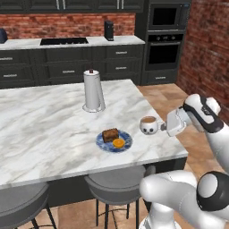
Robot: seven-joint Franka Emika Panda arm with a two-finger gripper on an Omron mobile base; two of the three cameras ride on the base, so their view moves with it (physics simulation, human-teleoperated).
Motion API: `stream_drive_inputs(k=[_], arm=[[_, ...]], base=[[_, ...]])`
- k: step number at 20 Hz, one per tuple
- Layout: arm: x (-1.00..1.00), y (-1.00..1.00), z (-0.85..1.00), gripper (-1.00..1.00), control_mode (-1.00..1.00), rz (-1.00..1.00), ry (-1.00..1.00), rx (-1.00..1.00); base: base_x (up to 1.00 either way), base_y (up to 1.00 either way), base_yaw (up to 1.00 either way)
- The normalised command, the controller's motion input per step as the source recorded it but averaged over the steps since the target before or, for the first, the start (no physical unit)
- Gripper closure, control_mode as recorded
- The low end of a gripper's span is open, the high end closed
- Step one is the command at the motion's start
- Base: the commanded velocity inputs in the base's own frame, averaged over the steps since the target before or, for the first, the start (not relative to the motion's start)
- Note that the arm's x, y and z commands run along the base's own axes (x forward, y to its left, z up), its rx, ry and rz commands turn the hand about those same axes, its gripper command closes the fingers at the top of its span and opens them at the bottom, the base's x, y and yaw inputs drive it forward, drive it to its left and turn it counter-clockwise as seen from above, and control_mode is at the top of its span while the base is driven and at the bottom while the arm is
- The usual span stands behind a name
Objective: Pick up the brewed coffee from the coffee machine and place it next to the breakfast plate on the dining counter.
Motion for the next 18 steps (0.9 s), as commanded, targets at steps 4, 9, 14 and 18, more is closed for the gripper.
stream_drive_inputs(k=[4, 9, 14, 18], arm=[[0.32, -0.03, -0.44, 1.00, -1.00, 0.00, 0.00, 0.00], [0.30, 0.00, -0.46, 1.00, -1.00, 0.00, -0.06, 0.00], [0.28, 0.00, -0.47, 1.00, -1.00, 0.00, -0.10, 0.00], [0.26, 0.00, -0.41, 1.00, -1.00, 0.00, -0.09, 0.00]], base=[[0.00, 0.00, 0.00], [0.00, 0.00, 0.00], [0.00, 0.00, 0.00], [0.00, 0.00, 0.00]])
